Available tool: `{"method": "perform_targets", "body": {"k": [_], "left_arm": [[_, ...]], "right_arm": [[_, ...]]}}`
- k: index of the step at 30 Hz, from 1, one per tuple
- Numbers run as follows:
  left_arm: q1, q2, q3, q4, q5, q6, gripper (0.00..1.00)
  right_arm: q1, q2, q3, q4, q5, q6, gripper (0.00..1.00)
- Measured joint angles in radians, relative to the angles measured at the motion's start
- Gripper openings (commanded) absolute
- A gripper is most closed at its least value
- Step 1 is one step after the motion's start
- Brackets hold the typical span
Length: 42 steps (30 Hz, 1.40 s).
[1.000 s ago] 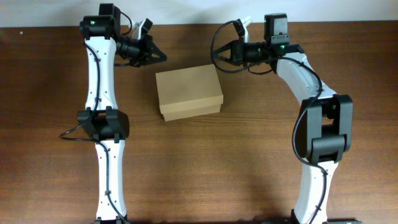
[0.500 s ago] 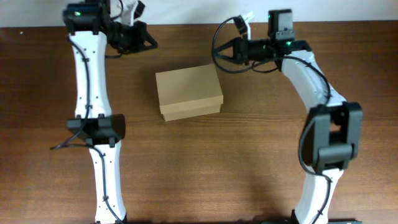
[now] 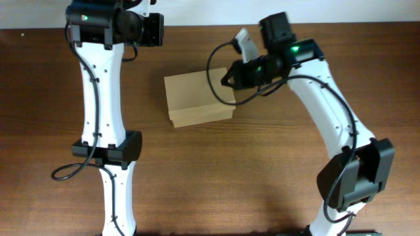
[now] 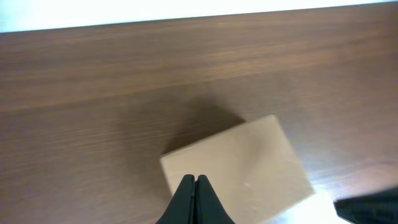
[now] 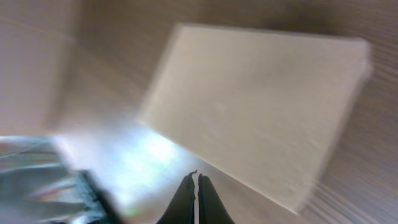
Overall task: Pack container
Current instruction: 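Fold the lid down over the box with both grippers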
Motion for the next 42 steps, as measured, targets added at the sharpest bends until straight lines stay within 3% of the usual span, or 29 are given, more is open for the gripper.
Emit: {"method": "perform_targets", "body": {"k": [4, 10, 15, 33, 42], "left_arm": [[-0.024, -0.005, -0.037, 0.0, -0.115, -0.009, 0.02], [-0.046, -0.013, -0.238, 0.001, -0.206, -0.032, 0.02], [-0.07, -0.013, -0.439, 0.002, -0.156, -0.043, 0.02], [-0.119, -0.013, -0.8, 0.076, -0.073, -0.046, 0.02], [-0.116, -0.049, -0.857, 0.108, -0.067, -0.046, 0.02]], "right_arm": [[0.047, 0.0, 0.0, -0.025, 0.167, -0.04, 0.04], [0.064, 0.0, 0.0, -0.056, 0.299, -0.063, 0.04], [0.064, 0.001, 0.0, -0.064, 0.339, -0.068, 0.04], [0.094, 0.167, 0.002, -0.08, 0.348, -0.085, 0.04], [0.092, 0.172, 0.02, -0.097, 0.346, -0.1, 0.04]]}}
